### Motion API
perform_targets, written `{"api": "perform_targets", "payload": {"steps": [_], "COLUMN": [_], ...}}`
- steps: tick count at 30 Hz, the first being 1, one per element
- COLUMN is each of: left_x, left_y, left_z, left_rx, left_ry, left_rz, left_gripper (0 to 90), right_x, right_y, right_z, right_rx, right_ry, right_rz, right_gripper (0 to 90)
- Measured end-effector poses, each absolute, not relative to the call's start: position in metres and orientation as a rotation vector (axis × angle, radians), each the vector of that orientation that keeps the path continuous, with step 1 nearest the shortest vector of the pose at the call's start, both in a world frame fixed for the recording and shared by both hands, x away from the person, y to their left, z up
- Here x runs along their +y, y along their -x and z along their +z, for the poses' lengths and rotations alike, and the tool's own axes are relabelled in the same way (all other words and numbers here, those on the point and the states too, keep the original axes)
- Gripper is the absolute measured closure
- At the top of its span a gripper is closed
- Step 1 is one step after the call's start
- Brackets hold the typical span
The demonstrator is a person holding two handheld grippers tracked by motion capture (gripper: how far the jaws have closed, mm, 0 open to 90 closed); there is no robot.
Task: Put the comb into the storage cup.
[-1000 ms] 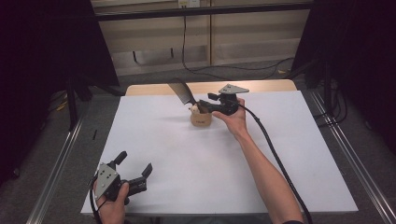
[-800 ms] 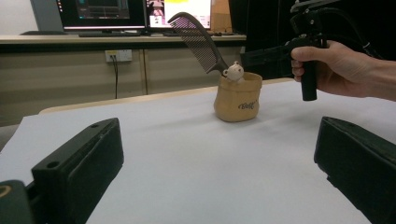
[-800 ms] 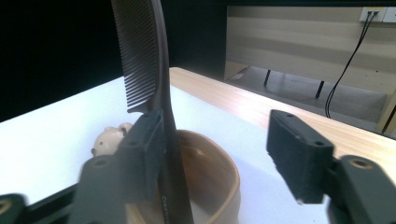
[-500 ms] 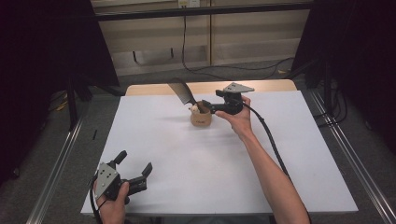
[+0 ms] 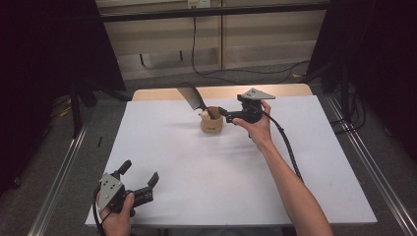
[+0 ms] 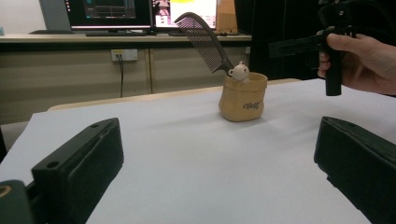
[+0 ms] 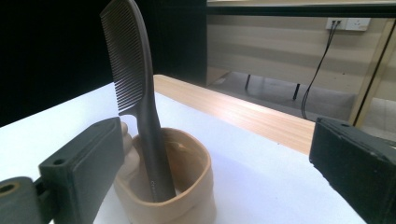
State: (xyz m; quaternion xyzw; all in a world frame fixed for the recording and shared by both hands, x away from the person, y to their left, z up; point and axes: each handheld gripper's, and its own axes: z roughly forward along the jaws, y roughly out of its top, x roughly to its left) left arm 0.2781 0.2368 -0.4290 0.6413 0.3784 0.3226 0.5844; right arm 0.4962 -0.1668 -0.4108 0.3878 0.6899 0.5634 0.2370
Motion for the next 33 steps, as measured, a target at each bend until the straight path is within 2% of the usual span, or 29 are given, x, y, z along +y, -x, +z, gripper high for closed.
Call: {"api": "perform_targets", "payload": {"steps": [33], "left_x": [0.238], "left_y": [-0.276], "left_z": [-0.428], "left_rx": [0.879], "left_ry": [-1.494], "left_rz": [0.758], "left_gripper": [1.9], "right_x": [-0.187], "right_y": [-0.461], "right_z": [-0.403], "right_rx": [1.782], "right_ry": [-1.067], "right_rz": [1.456], "right_gripper": [0.3]}}
